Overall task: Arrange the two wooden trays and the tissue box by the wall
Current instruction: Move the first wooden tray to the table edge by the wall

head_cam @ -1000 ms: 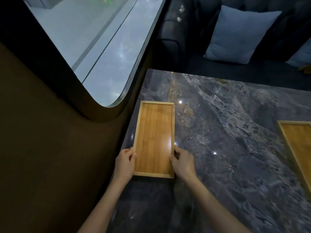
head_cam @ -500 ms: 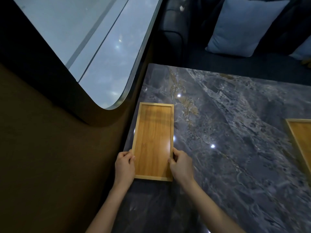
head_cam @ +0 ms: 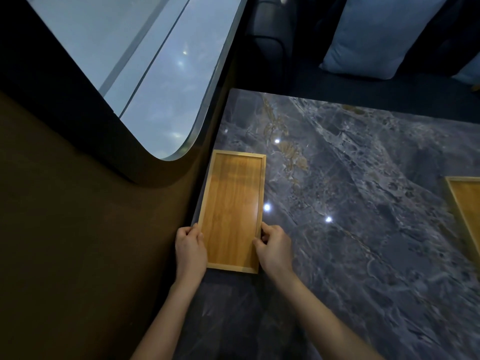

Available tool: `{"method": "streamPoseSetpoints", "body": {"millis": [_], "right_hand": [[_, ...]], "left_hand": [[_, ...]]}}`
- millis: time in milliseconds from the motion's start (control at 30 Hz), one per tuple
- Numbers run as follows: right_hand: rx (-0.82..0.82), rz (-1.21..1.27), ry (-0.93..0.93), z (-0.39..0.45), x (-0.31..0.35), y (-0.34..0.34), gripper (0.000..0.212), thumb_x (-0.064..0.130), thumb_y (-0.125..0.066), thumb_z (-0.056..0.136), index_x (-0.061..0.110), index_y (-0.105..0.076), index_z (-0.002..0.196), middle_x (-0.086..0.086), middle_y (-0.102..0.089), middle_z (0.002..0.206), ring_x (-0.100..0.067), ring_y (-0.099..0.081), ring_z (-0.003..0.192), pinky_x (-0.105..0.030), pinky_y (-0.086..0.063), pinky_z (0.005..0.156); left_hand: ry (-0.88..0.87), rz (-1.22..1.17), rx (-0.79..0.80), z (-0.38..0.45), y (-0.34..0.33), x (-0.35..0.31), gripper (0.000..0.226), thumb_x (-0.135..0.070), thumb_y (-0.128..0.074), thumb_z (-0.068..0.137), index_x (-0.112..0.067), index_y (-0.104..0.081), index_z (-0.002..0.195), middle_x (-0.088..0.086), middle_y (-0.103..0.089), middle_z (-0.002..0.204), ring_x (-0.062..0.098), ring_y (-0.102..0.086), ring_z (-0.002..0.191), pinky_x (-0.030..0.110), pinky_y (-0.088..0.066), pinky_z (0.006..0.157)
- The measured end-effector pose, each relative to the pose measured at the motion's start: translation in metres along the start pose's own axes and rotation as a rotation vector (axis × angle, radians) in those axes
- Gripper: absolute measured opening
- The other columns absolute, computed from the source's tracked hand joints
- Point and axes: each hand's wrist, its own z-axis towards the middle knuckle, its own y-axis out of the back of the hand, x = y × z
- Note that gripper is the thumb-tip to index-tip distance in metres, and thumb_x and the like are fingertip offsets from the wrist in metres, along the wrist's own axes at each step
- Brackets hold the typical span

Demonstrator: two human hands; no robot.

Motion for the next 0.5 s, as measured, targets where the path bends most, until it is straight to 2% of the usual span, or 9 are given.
{"method": "streamPoseSetpoints", "body": {"millis": [133,367,500], "right_hand": [[-0.01,0.026,0.0,-0.002,0.0019,0.0002,0.019,0.013,-0.059,0.085,0.012,-0.066,0.102,-0.005,-0.062,0.102,-0.016,-0.057,0.086,-0.025,-0.045,0.073],[-0.022,0.044,0.029,-0.0017,0.0025,-0.0029,0.016,0.012,-0.06,0.084,0.011,-0.067,0.098,-0.004,-0.059,0.099,-0.011,-0.05,0.082,-0.01,-0.031,0.059],[-0.021,0.044,0.027,-0.0001,0.0019,-0.0033,0.017,0.012,-0.06,0.083,0.011,-0.067,0.099,-0.005,-0.059,0.097,-0.013,-0.052,0.082,-0.021,-0.037,0.069]], "left_hand": [[0.005,0.038,-0.028,-0.0003,-0.0032,-0.0017,0.04,-0.004,-0.039,0.094,-0.001,-0.042,0.133,0.018,-0.046,0.128,0.026,-0.05,0.112,0.03,-0.042,0.097],[-0.024,0.193,-0.006,-0.0011,-0.0033,-0.0026,0.051,0.003,-0.036,0.092,-0.004,-0.026,0.141,0.018,-0.037,0.137,0.026,-0.042,0.119,0.034,-0.042,0.099],[-0.027,0.226,-0.005,-0.0018,-0.0028,-0.0023,0.051,-0.001,-0.036,0.093,-0.008,-0.026,0.142,0.015,-0.035,0.14,0.024,-0.041,0.12,0.033,-0.043,0.095]]}}
